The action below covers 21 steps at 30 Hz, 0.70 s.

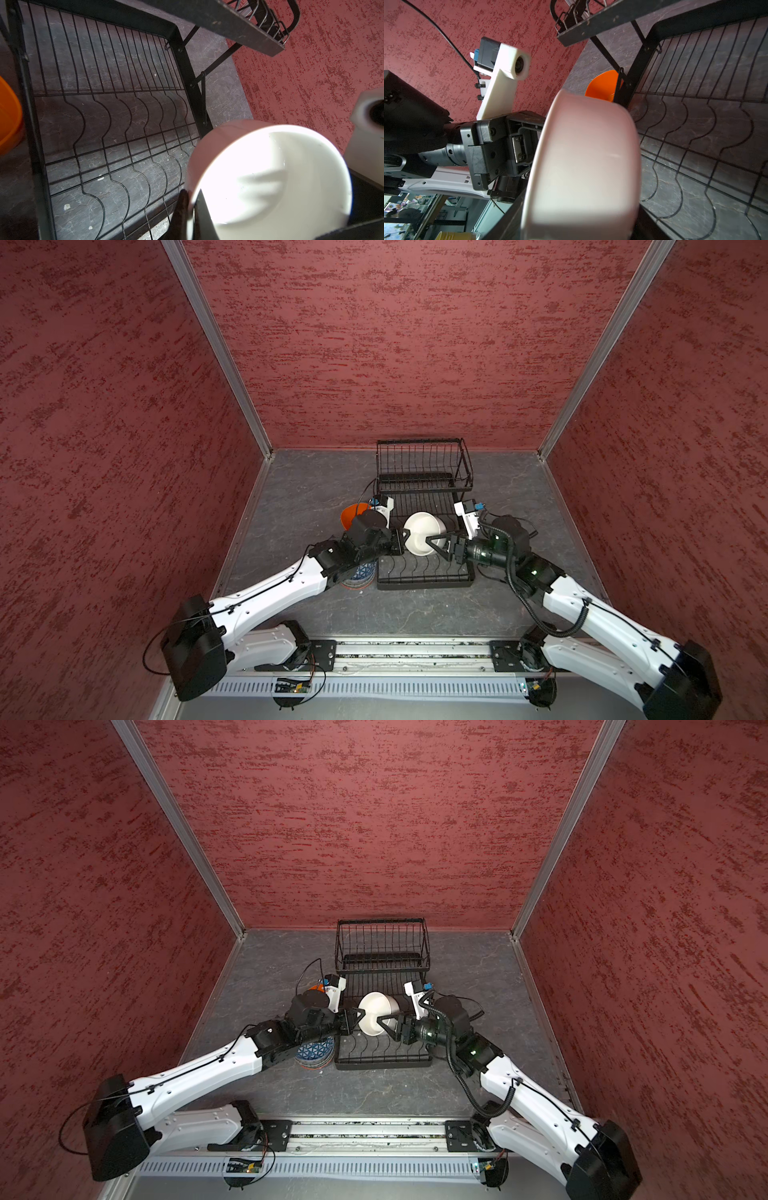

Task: Load bowls into a dish rack
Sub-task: Place the bowl in the dish rack.

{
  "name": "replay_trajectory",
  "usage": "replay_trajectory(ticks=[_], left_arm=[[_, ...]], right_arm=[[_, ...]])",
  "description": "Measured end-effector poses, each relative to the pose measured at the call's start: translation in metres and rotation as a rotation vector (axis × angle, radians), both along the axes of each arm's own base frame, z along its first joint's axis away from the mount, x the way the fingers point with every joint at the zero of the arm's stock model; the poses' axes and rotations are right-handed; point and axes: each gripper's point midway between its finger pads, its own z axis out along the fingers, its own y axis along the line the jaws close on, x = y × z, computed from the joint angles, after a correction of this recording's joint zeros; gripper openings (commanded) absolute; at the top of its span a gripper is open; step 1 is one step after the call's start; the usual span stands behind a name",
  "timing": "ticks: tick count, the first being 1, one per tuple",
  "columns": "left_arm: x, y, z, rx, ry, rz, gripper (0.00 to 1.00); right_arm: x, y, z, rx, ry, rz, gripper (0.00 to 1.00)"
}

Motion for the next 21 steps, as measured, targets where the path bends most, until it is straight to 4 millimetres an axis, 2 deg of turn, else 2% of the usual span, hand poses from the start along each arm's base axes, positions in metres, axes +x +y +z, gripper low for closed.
replay_trajectory(ticks=[8,21], left_arm=[[-0.0003,-0.0004,0.0001,0.000,-0.001,-0.002,0.02],[0.0020,-0.0008,-0.0010,0.001,-0.003,0.007,0.18]], right_arm=[[0.0022,-0.0009,0.0011,0.014,0.005,-0.013,0.47],[0.0021,-0.0013,-0.0019,-0.001,0.005,-0.016,0.38]])
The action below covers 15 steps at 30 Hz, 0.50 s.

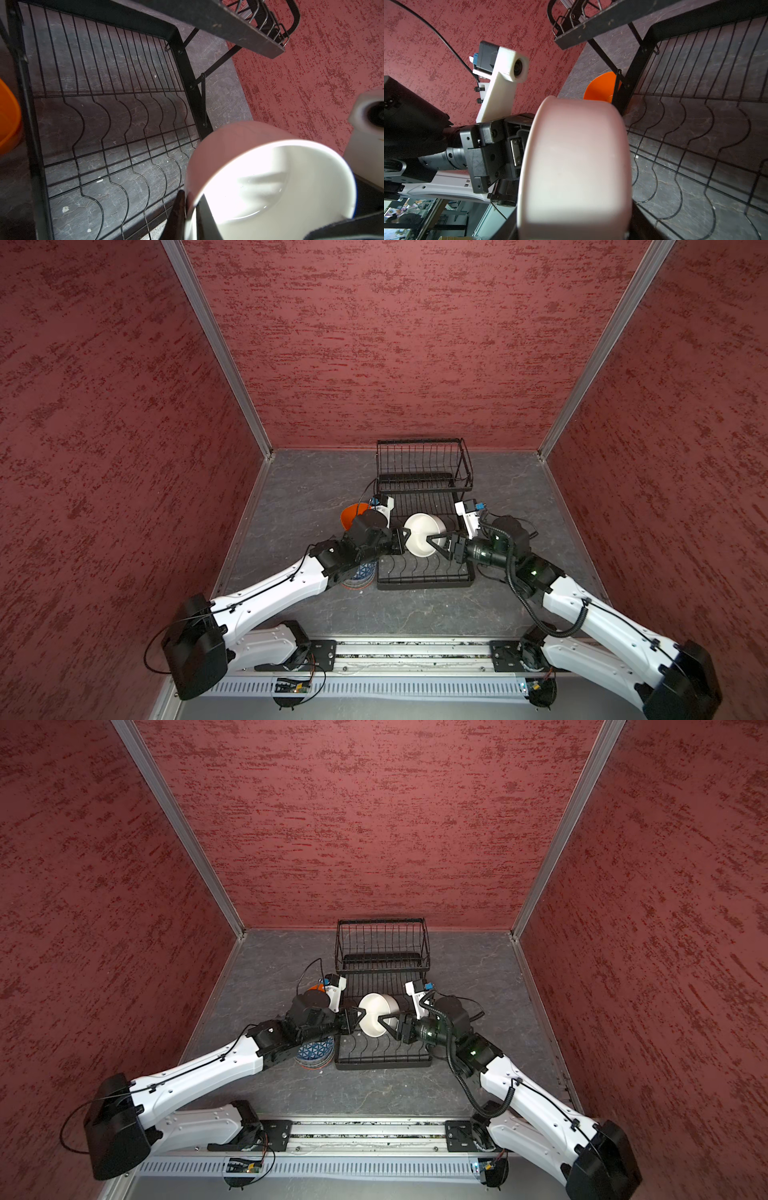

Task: Load bowls into a dish rack
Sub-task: Place the bowl in the dish rack.

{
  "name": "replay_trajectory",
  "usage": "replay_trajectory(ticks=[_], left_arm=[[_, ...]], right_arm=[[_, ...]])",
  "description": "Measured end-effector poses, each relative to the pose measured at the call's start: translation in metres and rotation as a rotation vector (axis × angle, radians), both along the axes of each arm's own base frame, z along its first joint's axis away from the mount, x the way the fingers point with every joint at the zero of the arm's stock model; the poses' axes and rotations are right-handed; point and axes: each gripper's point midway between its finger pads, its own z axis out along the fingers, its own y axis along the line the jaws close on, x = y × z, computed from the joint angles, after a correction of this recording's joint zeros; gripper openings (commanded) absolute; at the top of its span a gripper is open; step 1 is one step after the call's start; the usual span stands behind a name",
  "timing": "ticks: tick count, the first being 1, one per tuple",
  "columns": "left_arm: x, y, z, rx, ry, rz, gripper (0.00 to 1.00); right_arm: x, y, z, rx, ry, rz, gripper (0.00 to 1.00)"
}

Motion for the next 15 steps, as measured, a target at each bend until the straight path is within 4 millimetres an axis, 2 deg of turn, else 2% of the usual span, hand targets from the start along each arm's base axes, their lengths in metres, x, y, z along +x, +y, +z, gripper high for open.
replay_trajectory(ticks=[9,15], left_arm=[[0.002,0.001,-0.004,0.008,0.005,0.013,0.25],[0.003,0.001,-0.004,0.011,0.004,0.014,0.29]], right_arm=[[0.007,-0.005,-0.005,-0.028,-0.007,-0.047,0.32],[0.013,-0.009,-0.017,-0.060,0.005,-0.087,0.29]])
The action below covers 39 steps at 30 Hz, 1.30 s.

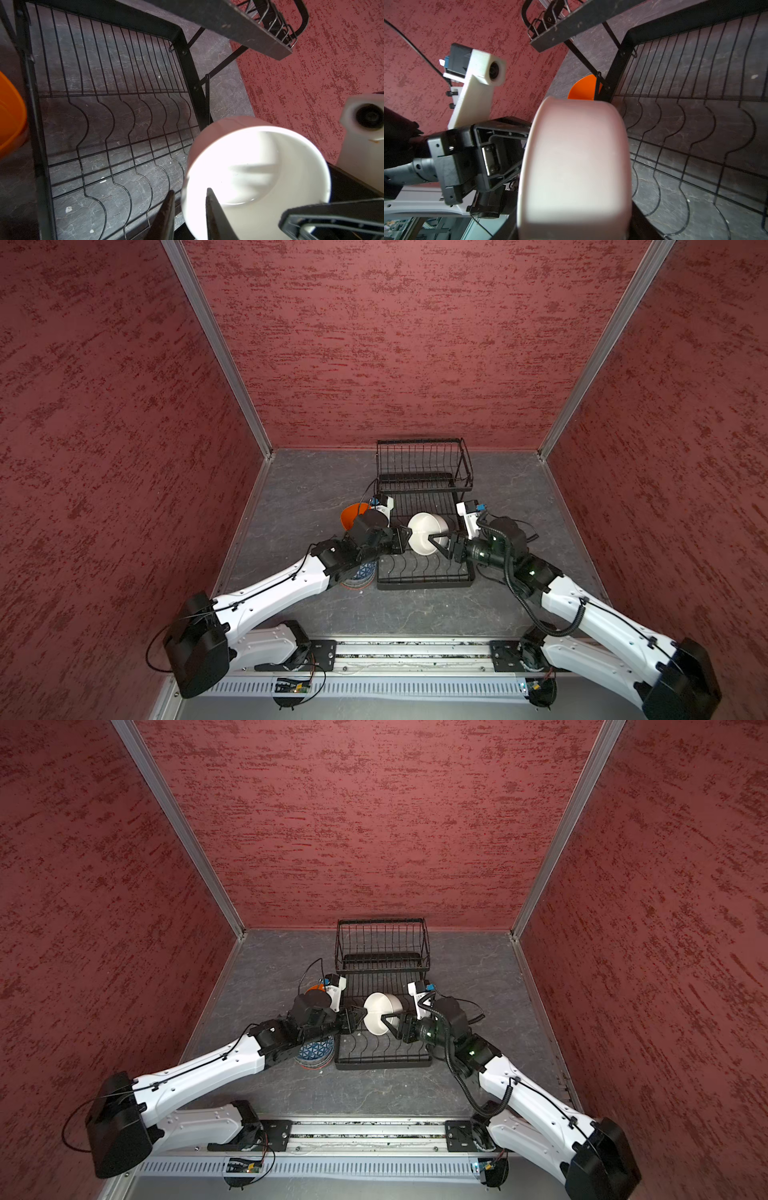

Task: Load bowls into a dish rack
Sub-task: Place the bowl in the dish rack.

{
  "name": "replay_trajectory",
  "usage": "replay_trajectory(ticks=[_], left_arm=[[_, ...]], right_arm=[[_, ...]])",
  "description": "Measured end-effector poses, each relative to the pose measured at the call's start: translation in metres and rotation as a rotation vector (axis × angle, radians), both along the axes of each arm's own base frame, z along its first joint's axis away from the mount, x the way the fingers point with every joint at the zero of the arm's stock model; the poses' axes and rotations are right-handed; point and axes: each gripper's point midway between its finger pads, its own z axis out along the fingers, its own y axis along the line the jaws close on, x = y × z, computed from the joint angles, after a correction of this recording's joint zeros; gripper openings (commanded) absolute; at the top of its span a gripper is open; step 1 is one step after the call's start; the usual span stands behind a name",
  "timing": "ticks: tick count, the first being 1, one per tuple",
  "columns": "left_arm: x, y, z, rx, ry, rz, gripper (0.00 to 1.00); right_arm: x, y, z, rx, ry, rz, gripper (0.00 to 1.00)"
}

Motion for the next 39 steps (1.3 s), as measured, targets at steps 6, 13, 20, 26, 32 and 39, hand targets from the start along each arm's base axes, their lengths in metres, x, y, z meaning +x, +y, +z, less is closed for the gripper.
replay_trajectory(ticks=[6,13,20,26,32,39], left_arm=[[0.001,0.001,0.000,0.007,-0.007,0.006,0.35],[0.003,0.003,0.002,0.024,-0.020,0.011,0.43],[0.005,0.007,0.004,0.051,-0.028,0.024,0.51],[0.002,0.023,0.009,0.093,-0.047,0.053,0.68],[-0.003,0.042,0.025,0.100,-0.087,0.093,0.86],[-0.006,0.065,0.041,0.093,-0.121,0.148,1.00]], right_arm=[[0.007,-0.005,-0.006,-0.028,-0.003,-0.043,0.29],[0.014,-0.012,-0.011,-0.072,-0.024,-0.090,0.28],[0.021,-0.022,-0.035,-0.202,-0.031,-0.114,0.28],[0.030,-0.029,-0.049,-0.353,-0.053,-0.114,0.28],[0.046,-0.031,-0.035,-0.433,-0.141,-0.128,0.28],[0.056,-0.038,-0.038,-0.544,-0.195,-0.136,0.28]])
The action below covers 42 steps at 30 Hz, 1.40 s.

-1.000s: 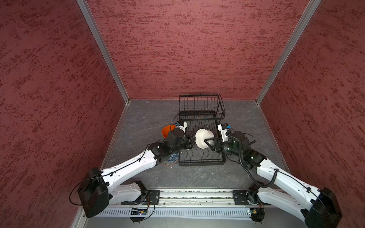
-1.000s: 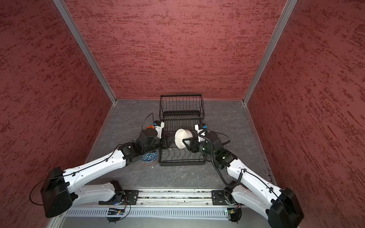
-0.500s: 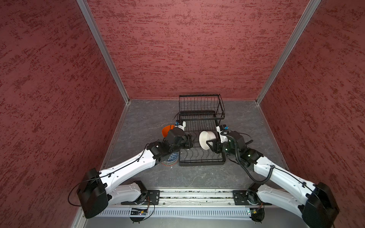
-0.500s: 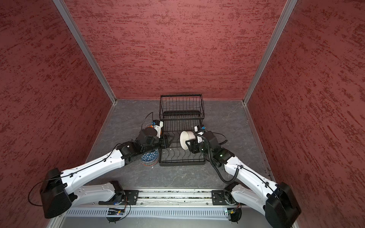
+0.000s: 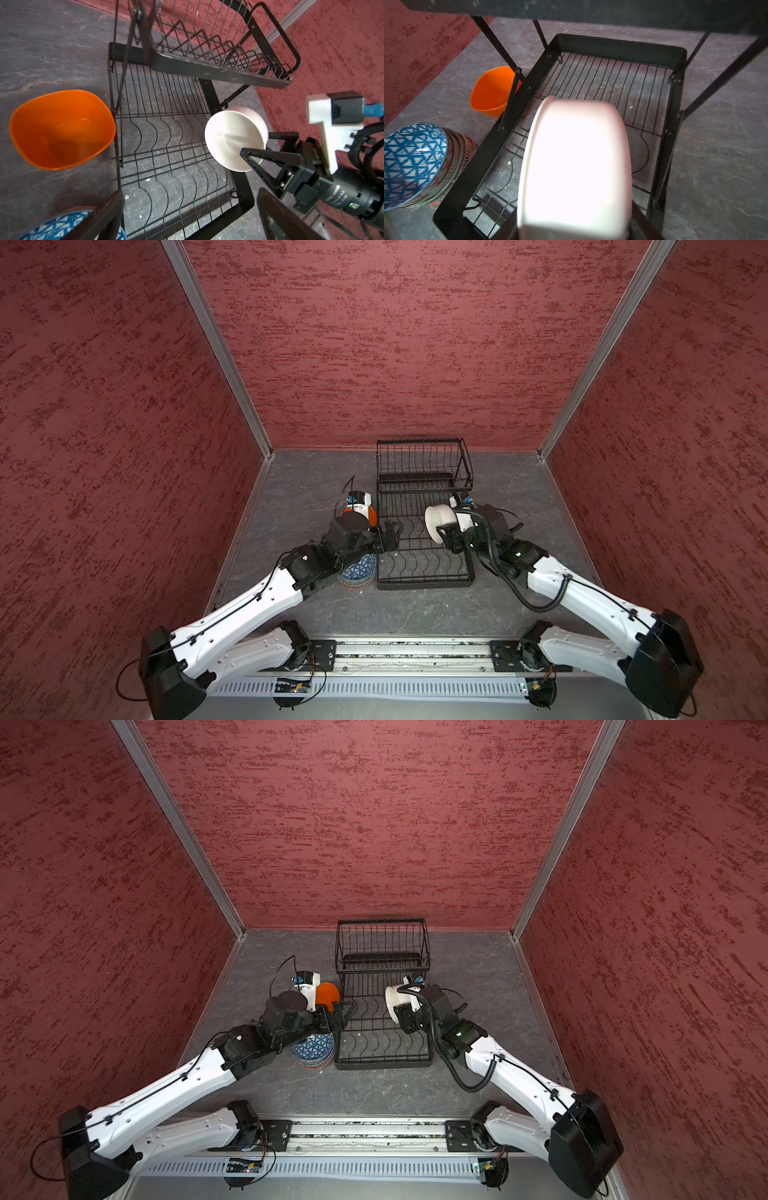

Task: Load bowls into a dish rack
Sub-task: Place the bowl in the dish rack.

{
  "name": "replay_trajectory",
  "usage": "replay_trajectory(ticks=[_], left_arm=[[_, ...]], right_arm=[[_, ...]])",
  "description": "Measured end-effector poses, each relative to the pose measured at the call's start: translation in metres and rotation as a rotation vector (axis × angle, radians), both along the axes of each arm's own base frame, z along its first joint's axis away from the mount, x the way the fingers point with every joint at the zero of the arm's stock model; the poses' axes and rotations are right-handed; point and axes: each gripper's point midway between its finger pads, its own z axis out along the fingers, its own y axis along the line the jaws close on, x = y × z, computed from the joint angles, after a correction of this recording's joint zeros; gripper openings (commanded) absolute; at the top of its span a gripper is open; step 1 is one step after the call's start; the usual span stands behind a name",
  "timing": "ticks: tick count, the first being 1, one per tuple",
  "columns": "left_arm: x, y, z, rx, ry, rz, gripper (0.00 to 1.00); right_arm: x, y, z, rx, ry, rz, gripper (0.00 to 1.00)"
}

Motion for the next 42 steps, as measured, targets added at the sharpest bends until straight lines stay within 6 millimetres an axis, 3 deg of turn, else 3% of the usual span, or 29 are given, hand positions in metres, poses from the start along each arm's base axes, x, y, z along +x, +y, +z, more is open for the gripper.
replay_trajectory(ticks=[11,24,33,42], left_arm=[[-0.010,0.044,0.016,-0.018,-0.047,0.091,1.00],[-0.017,0.087,0.008,-0.012,-0.046,0.189,1.00],[-0.015,0.096,0.004,-0.018,-0.037,0.209,1.00],[-0.014,0.099,0.003,-0.024,-0.030,0.211,1.00]], right_arm=[[0.014,-0.009,-0.017,-0.174,-0.044,-0.019,0.28],[0.029,0.007,-0.024,-0.373,-0.148,0.012,0.28],[0.039,0.014,-0.030,-0.535,-0.251,0.021,0.28],[0.055,0.019,-0.020,-0.604,-0.363,0.004,0.29]])
